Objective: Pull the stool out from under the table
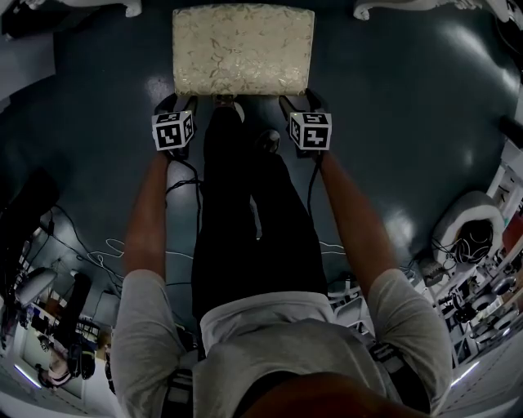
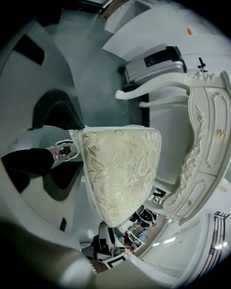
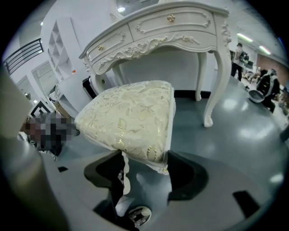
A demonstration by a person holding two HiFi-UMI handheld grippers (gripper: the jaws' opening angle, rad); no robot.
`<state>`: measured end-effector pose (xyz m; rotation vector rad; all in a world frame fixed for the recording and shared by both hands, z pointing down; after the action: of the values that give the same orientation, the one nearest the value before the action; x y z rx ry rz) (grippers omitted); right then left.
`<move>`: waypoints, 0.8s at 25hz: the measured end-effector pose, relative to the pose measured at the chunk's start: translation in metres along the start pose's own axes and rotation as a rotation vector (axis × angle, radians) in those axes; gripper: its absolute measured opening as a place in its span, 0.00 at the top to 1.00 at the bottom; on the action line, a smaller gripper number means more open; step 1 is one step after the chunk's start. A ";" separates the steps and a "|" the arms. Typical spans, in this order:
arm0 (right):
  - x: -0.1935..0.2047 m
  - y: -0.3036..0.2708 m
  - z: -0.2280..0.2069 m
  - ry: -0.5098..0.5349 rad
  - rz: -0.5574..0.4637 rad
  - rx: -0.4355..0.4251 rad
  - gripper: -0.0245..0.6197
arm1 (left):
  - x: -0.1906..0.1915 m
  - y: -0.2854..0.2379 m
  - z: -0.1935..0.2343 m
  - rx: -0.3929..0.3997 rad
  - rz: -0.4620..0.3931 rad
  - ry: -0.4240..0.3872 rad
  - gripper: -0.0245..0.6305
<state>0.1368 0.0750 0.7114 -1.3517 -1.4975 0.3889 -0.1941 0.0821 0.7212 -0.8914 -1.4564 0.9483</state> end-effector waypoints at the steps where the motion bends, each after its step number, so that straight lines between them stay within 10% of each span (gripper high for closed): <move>1: 0.000 0.001 0.000 0.000 -0.003 0.000 0.45 | -0.001 0.001 0.001 0.003 0.001 0.002 0.63; 7: -0.002 0.007 0.006 0.052 0.090 0.019 0.45 | 0.001 0.009 -0.003 -0.099 0.030 0.050 0.64; 9: -0.005 0.016 0.015 0.085 0.119 0.018 0.45 | 0.004 0.022 -0.007 -0.150 0.036 0.079 0.81; 14: -0.022 0.055 0.049 0.091 0.098 -0.016 0.47 | 0.005 0.076 -0.038 -0.087 0.004 0.086 0.87; 20: -0.067 0.112 0.090 0.092 -0.054 -0.027 0.80 | -0.027 0.155 -0.073 0.009 -0.106 0.131 0.87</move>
<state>0.1111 0.0855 0.5552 -1.3299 -1.4637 0.2697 -0.1164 0.1236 0.5722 -0.8453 -1.3730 0.8028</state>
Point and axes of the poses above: the fingertips, and each gripper's own axes: y backward along the fingers, z to its left, x out of its underside, the point moved 6 cm from there along y, backward along the fingers, and after that the axes turned 14 degrees about -x, right-handed, at the moved point
